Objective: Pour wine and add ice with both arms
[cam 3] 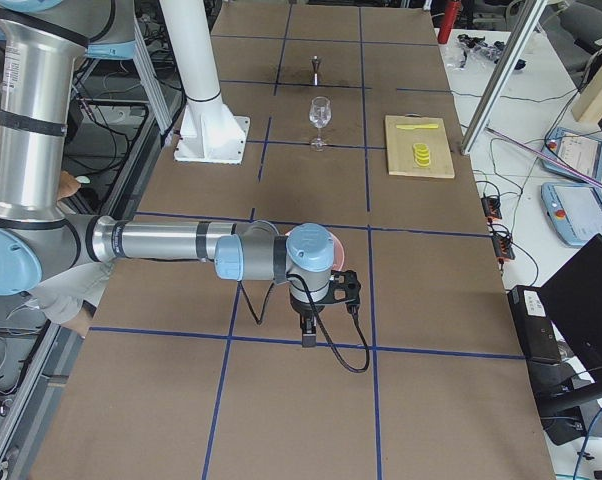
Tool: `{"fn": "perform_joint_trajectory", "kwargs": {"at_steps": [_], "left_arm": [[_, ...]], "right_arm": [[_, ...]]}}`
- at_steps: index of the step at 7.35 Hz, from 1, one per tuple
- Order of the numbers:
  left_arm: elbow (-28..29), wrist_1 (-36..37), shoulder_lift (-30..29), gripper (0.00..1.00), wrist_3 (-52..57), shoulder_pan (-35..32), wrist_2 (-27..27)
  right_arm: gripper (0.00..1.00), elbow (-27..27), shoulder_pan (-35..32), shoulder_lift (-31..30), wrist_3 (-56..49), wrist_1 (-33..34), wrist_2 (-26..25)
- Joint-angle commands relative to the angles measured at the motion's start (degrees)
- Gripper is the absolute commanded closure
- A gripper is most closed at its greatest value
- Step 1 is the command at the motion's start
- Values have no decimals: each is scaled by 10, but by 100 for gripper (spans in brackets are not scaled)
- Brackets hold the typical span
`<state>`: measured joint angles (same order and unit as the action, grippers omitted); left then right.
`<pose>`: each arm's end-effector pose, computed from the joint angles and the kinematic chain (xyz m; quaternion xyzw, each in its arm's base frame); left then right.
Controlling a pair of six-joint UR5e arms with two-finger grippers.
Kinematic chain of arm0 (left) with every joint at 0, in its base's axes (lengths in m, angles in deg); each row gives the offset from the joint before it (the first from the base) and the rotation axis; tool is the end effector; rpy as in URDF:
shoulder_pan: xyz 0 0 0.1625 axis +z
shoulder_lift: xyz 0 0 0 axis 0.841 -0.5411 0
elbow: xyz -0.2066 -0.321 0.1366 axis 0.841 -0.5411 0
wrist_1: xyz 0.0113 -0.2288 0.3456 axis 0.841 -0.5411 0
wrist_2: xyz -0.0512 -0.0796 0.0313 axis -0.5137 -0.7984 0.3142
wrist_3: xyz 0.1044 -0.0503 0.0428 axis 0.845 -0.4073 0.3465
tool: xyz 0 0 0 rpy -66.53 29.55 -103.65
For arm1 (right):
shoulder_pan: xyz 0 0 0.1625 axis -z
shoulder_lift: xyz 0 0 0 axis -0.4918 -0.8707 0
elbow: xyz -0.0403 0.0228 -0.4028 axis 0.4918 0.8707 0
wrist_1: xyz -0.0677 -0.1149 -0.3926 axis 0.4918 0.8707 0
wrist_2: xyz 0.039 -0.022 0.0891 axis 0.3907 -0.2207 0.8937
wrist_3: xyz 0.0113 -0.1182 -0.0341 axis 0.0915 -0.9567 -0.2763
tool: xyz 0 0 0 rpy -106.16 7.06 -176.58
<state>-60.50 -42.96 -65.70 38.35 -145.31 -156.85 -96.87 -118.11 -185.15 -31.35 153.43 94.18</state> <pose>-0.0295 -0.4677 0.5859 0.0524 0.3866 0.0378 0.9200 0.0406 -0.4136 0.6389 0.0166 -0.3596 -0.0357 0.9323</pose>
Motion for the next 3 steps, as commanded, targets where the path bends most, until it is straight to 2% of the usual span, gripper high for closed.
{"fn": "perform_joint_trajectory", "kwargs": {"at_steps": [1,3], "left_arm": [[5,-24,0,0,0,0,0],[5,-29,0,0,0,0,0]], "right_arm": [[0,1,1,-3,-1,0,0],[0,1,0,-5,-1,0,0]]}}
